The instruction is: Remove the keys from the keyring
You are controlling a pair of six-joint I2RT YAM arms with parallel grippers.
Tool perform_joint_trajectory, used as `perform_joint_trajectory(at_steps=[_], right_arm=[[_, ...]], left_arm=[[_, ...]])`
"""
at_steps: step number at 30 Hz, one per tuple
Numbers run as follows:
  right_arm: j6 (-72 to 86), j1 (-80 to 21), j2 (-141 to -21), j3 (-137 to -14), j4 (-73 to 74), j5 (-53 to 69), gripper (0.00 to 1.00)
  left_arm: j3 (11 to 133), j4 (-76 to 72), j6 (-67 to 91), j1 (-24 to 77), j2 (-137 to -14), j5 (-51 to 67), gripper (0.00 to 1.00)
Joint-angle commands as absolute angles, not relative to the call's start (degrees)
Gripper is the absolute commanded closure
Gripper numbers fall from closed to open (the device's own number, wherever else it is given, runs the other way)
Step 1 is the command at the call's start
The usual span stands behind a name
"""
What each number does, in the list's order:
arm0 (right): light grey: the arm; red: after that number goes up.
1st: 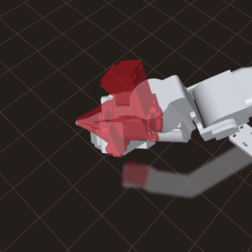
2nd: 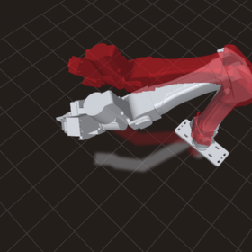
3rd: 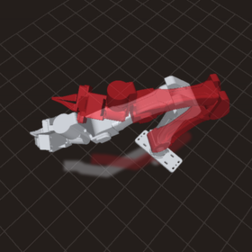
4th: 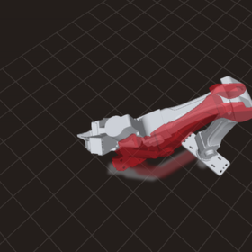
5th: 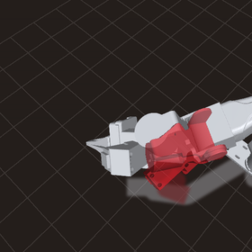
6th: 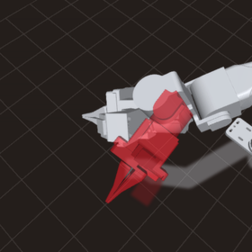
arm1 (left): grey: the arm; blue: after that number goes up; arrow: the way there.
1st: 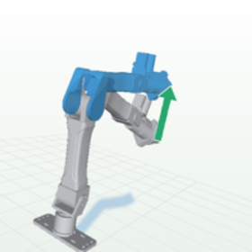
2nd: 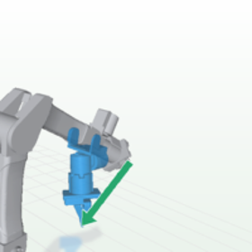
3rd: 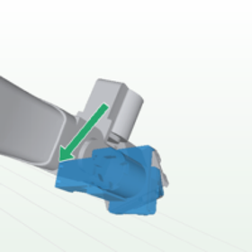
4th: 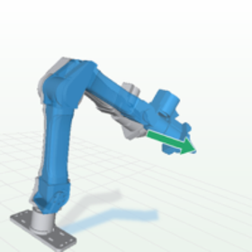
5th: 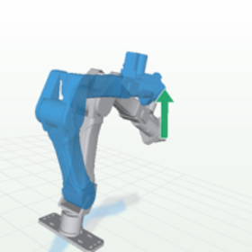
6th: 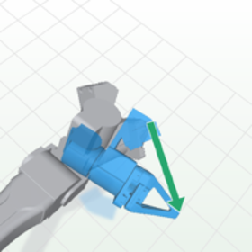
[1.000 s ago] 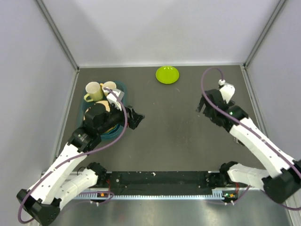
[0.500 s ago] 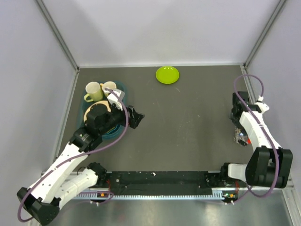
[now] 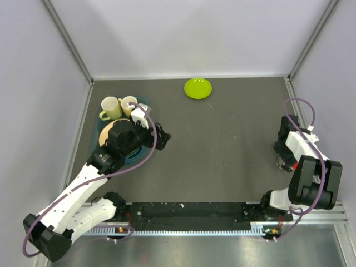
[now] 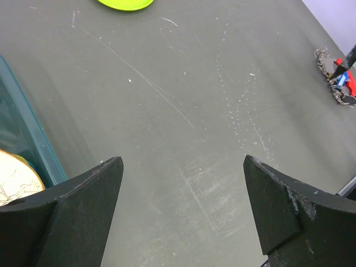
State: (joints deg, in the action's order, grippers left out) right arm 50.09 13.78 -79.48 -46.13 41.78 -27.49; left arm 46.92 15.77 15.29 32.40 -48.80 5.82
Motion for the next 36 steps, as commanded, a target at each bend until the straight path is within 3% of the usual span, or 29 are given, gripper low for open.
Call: perform_joint_trajectory(at_steps=[1, 12, 21, 26, 36], right_arm=[[50.36, 15.73, -79.54, -43.6, 36.75, -24.97, 0.28], [47.9, 16.44, -77.53, -38.5, 31.82, -22.42, 0.58], [38.42, 16.26, -73.04, -36.65, 24.98, -11.1, 1.0], [33.06, 11.79, -73.04, -37.79, 23.47, -8.44, 1.0], [27.86, -12.46, -74.34, -40.34, 14.95, -1.95, 1.0]], left_arm=[[49.04, 14.32, 14.41, 32.61, -49.74, 2.65, 0.06], [49.4, 14.15, 15.64, 32.52, -49.13, 3.87, 0.06], [48.16, 12.92, 15.73, 32.61, -47.72, 3.78, 0.06], [48.08, 13.01, 15.65, 32.61, -46.85, 4.22, 0.08], [47.55, 16.88, 25.3, 32.52, -47.81, -2.1, 0.15]])
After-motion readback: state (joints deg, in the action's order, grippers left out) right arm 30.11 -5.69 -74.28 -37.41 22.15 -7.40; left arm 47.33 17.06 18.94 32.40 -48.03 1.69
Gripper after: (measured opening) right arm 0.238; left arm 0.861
